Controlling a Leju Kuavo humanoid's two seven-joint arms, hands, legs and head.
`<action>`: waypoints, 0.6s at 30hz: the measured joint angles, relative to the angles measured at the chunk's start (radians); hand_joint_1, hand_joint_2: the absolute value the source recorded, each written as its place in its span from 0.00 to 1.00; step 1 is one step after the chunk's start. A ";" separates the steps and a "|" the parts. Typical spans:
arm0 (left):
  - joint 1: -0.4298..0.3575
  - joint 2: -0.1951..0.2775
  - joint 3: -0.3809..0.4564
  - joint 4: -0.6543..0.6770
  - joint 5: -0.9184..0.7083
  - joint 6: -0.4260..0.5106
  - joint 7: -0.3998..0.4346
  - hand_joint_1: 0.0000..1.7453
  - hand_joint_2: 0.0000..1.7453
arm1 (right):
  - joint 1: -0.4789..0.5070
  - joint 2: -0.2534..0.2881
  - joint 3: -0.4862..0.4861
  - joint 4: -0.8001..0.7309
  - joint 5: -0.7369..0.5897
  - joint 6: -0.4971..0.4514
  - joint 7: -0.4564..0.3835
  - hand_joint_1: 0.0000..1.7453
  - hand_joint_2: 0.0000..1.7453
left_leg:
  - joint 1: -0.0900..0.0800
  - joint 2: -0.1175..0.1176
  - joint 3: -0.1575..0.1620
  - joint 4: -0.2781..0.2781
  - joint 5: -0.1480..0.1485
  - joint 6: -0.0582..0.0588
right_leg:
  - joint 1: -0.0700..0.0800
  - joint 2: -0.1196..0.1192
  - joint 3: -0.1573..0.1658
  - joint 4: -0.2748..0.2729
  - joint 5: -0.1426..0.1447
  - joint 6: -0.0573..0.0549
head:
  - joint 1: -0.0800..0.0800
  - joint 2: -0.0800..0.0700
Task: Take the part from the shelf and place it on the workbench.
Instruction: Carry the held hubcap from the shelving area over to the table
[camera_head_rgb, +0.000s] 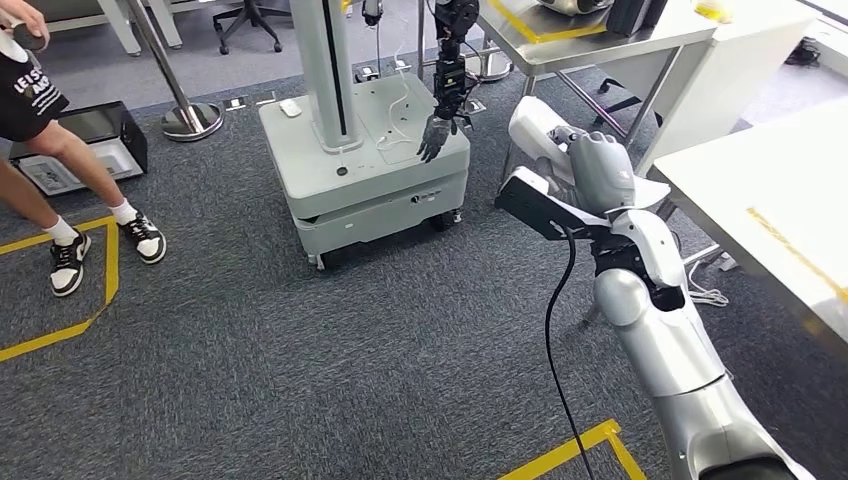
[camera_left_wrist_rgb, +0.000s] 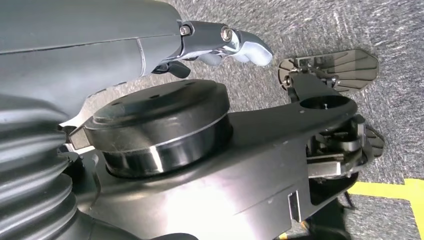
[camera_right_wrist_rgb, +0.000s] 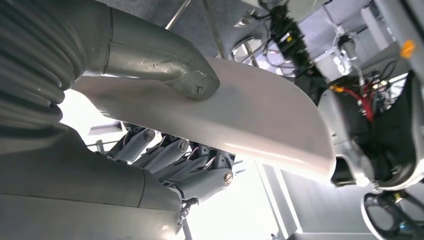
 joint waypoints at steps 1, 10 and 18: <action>0.000 0.000 0.000 0.000 0.003 0.000 0.000 0.00 1.00 | -0.014 0.000 0.001 0.001 -0.003 0.007 0.000 1.00 1.00 | -0.003 0.010 0.002 0.000 -0.002 -0.005 | 0.004 -0.012 0.014 -0.028 0.005 -0.007 | 0.000 0.000; 0.007 -0.003 0.000 0.000 0.012 0.000 0.001 0.00 1.00 | 0.029 0.008 0.002 -0.029 0.013 -0.030 0.008 1.00 1.00 | 0.005 -0.086 -0.114 0.262 -0.133 -0.039 | -0.003 0.078 0.023 -0.050 0.011 -0.050 | -0.004 0.000; 0.008 -0.003 0.000 0.000 0.013 0.000 0.007 0.00 1.00 | 0.038 0.010 0.001 -0.041 0.016 -0.009 0.011 1.00 1.00 | 0.012 -0.129 -0.051 0.095 -0.012 -0.035 | -0.007 0.147 0.017 -0.039 0.009 -0.040 | -0.004 0.000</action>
